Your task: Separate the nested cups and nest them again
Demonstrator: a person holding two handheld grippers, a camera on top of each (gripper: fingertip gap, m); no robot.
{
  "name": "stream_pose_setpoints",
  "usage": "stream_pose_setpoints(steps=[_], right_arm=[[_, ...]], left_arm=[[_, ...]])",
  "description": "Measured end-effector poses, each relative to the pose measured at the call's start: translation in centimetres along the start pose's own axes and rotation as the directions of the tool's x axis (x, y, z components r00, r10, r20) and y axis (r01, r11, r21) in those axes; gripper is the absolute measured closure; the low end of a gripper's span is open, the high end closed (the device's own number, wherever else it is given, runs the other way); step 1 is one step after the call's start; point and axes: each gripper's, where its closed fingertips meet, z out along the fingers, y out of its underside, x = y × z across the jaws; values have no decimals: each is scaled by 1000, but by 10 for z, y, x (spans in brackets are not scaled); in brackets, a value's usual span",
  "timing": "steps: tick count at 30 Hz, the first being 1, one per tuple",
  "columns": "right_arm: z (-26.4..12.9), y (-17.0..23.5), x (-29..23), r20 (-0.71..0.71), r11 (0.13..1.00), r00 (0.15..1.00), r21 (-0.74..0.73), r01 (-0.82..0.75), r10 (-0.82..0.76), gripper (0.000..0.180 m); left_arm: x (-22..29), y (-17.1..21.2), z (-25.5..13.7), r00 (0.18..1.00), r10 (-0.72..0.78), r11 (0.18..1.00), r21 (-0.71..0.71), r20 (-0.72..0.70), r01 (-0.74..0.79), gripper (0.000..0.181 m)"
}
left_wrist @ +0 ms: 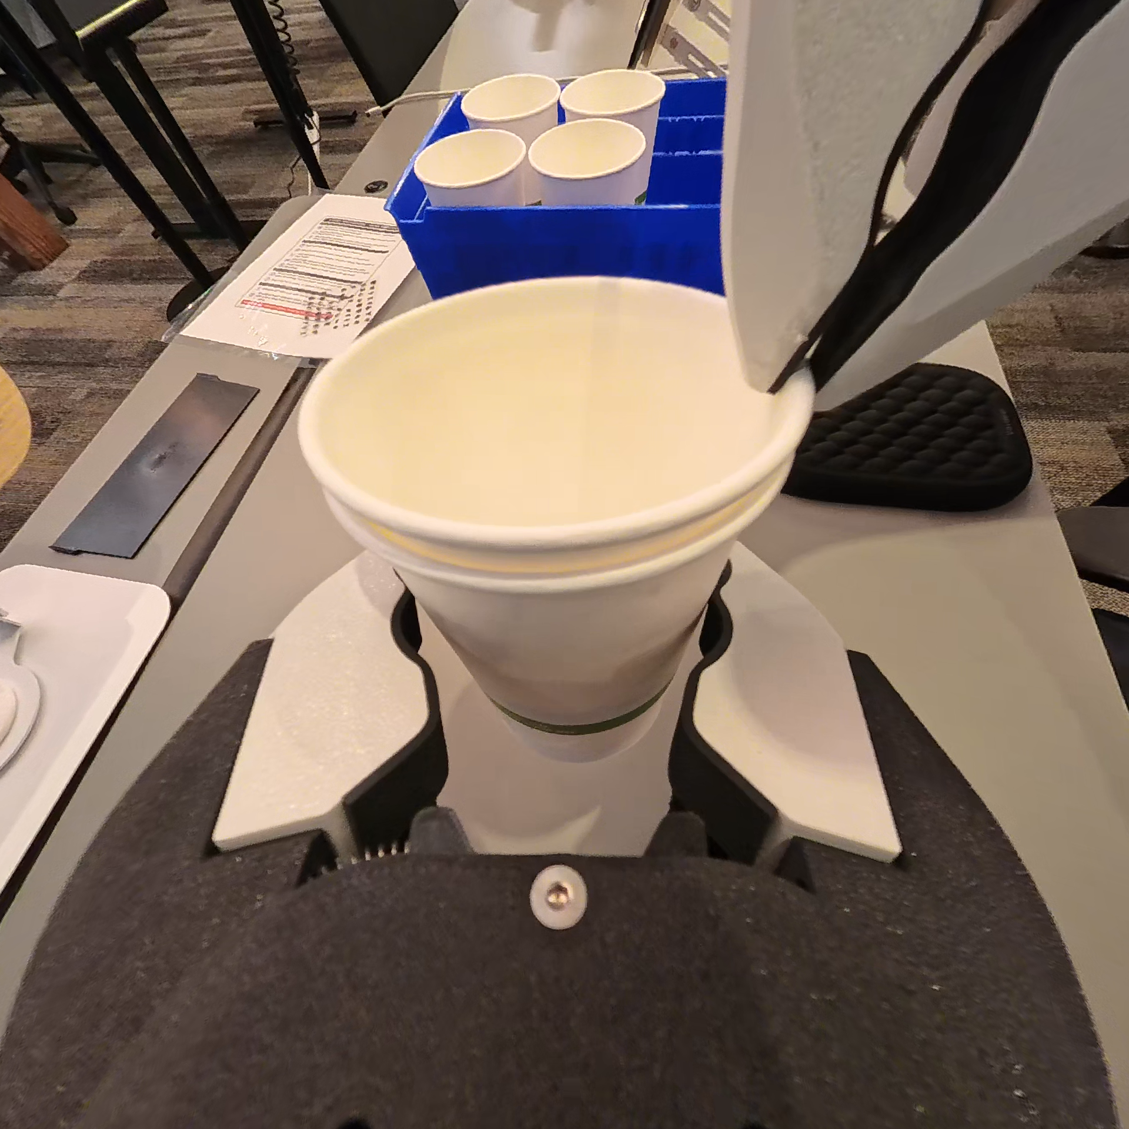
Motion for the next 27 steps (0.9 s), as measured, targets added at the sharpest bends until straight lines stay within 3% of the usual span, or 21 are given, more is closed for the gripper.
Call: stream_pose_setpoints(steps=[8,18,22,27], right_arm=[[-27,-8,9,-50,1000,999,31,-4,5,177],[-107,1,26,-222,995,972,78,-64,80,177],[-147,43,28,-331,987,930,24,-158,157,177],[-201,152,25,-500,906,804,-86,-415,321,177]], left_arm=[[-2,5,2,1000,7,1000,-24,11,-7,90],[-7,18,10,1000,-3,998,-70,18,4,90],[-11,22,12,1000,-19,996,-82,22,20,90],[-12,22,12,1000,-12,996,-84,27,14,90]])
